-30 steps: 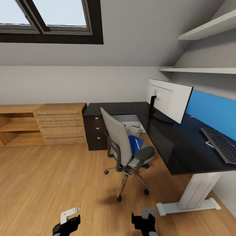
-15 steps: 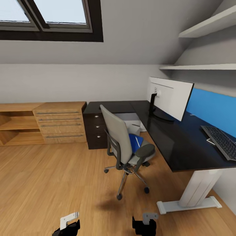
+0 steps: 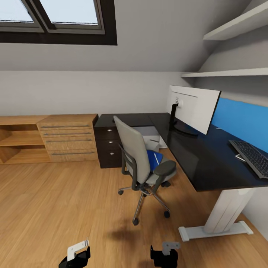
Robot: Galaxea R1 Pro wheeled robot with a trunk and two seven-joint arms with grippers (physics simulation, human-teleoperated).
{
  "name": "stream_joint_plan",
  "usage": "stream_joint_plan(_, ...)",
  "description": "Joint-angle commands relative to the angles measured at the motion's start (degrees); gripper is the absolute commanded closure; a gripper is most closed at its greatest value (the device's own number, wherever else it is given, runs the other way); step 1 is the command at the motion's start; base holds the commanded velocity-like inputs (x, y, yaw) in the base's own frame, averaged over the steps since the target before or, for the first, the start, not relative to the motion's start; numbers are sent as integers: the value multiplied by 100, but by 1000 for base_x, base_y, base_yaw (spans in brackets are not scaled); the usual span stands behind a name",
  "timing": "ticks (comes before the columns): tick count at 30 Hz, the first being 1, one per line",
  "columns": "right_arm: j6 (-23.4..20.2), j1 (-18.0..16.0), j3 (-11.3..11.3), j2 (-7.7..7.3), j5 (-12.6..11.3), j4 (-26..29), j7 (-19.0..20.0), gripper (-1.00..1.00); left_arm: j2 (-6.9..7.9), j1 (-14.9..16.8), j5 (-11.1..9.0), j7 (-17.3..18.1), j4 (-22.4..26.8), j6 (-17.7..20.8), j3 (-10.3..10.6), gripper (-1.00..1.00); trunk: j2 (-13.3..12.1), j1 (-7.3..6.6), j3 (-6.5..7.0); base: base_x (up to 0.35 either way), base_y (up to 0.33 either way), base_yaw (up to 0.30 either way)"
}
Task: In the bedroom, organize the workspace by keeping the computer under the desk, ensuring the monitor is on the desk, placing the keyboard on the desk next to the monitor, placing the mouse on the desk next to the keyboard, moving the folder from the swivel chair onto the desk next to the mouse, stacking the notebook on top of the folder with the pen on top of the notebook, and positioning the swivel chair next to the desk.
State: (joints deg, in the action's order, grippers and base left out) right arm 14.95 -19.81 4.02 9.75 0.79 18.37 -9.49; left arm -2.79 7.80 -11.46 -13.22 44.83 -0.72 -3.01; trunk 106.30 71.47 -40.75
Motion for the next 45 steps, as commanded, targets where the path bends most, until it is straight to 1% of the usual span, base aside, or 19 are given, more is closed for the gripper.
stream_joint_plan(1,55,-5,45,-1,8,-24,-58,-100,-3,2,-59,-5,-9,-13,-3,-100,44,22,-16,0,0,0)
stream_joint_plan(5,333,-5,46,0,4,-54,-65,-100,-3,2,-58,-10,-47,-16,0,-100,204,110,-56,0,0,0)
stream_joint_plan(11,468,-5,39,0,-13,-62,-78,-100,-11,2,-50,-22,-152,-16,17,-100,445,242,-145,0,0,0)
stream_joint_plan(16,473,-5,38,0,-17,-62,-79,-100,-11,2,-41,-9,-161,-16,23,-100,445,242,-145,0,0,0)
stream_joint_plan(22,475,-5,38,0,-12,-62,-79,-100,0,2,-32,17,-323,-18,33,-100,445,242,-145,0,-20,47)
stream_joint_plan(31,474,-4,38,0,-14,-62,-80,-100,4,2,-28,17,-378,-16,37,-100,445,242,-145,-32,-256,195)
stream_joint_plan(39,479,-2,38,-1,-16,-62,-79,-100,7,2,-26,40,-404,-21,37,-100,445,242,-144,-5,-50,12)
stream_joint_plan(45,482,2,38,-4,-13,-62,-76,-100,6,2,-39,47,-363,-33,36,-100,445,242,-121,0,-2,-100)
